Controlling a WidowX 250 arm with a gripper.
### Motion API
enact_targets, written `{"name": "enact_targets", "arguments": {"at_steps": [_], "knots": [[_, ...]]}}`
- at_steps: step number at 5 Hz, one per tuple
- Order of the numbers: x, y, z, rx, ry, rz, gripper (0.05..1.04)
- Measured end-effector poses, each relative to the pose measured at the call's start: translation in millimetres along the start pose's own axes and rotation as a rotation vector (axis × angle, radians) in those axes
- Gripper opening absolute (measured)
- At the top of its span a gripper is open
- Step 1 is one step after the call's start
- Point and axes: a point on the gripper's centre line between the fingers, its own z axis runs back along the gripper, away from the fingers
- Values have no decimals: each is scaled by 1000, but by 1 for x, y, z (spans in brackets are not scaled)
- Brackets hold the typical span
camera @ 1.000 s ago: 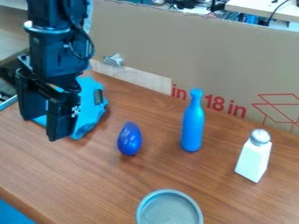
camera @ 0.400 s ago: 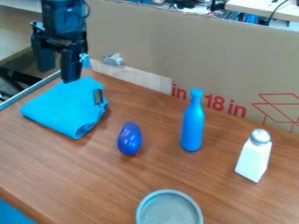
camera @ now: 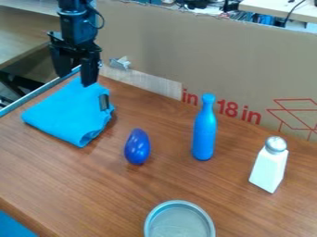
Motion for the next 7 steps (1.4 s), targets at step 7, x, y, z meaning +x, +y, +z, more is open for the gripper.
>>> {"name": "enact_targets", "arguments": {"at_steps": [7], "knots": [[-72,-10,-87,10,252,156,1000]]}}
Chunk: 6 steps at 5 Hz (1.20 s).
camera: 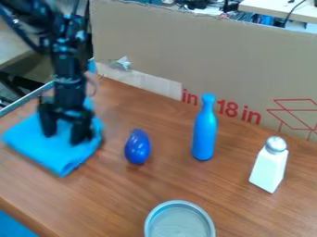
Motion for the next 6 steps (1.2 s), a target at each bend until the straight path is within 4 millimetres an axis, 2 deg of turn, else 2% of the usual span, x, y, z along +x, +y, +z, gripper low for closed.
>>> {"name": "enact_targets", "arguments": {"at_steps": [1,2,3,4,5,6], "knots": [[-46,6,-10,7,114,39,1000],[-72,6,-14,38,197,62,1000],[-75,7,-7,23,145,75,1000],[-58,4,38,-18,-24,61,1001],[-64,-15,95,-46,-216,-35,1000],[-77,-31,117,-73,-230,-147,1000]]}}
